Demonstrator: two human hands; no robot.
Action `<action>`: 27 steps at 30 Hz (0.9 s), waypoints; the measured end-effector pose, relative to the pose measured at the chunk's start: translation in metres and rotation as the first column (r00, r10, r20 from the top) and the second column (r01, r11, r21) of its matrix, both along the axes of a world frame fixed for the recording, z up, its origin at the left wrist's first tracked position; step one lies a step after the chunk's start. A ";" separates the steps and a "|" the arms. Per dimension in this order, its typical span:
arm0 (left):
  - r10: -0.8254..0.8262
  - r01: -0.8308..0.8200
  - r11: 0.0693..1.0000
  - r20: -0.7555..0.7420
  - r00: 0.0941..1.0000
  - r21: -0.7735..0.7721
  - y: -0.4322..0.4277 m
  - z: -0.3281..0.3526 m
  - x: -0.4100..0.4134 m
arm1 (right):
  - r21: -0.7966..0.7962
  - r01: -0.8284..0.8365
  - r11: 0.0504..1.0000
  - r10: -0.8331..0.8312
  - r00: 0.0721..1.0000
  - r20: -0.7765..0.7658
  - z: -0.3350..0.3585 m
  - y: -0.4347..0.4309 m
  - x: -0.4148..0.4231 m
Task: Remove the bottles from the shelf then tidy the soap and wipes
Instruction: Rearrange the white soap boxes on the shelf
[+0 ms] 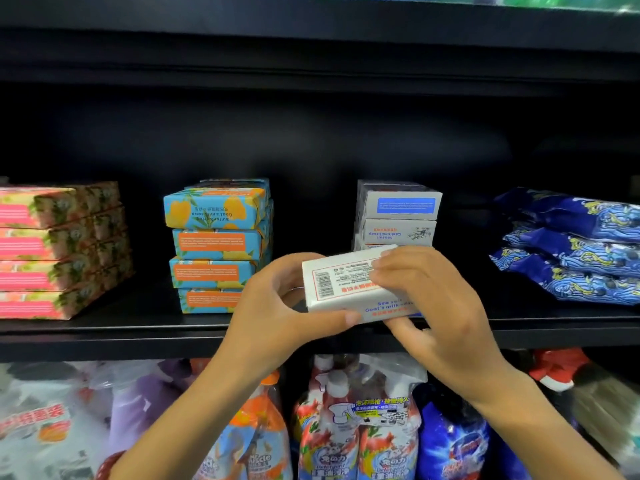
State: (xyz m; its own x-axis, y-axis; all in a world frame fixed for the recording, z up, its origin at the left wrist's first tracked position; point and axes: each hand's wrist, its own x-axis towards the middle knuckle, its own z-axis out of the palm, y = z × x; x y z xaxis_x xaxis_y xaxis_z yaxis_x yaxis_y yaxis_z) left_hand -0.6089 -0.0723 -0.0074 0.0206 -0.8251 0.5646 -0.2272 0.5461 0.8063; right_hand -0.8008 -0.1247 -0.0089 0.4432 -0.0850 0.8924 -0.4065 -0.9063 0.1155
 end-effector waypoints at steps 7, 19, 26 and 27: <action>0.131 -0.070 0.959 0.208 0.969 -0.275 0.005 -0.004 0.003 | 0.621 0.033 0.783 -0.003 0.999 -0.050 0.023 0.007 -0.008; 0.135 -0.126 0.988 0.112 0.984 -0.084 0.007 0.002 0.006 | 0.066 -0.040 0.997 0.037 0.998 0.048 0.010 0.008 0.013; 0.252 -0.249 0.965 0.028 0.967 -0.077 0.009 0.005 0.004 | 0.108 -0.035 0.994 0.023 0.994 0.109 -0.009 0.001 0.017; 0.300 -0.296 0.951 0.031 0.954 -0.095 0.007 0.005 0.005 | 0.158 -0.043 0.987 0.021 0.990 0.136 -0.010 0.002 0.015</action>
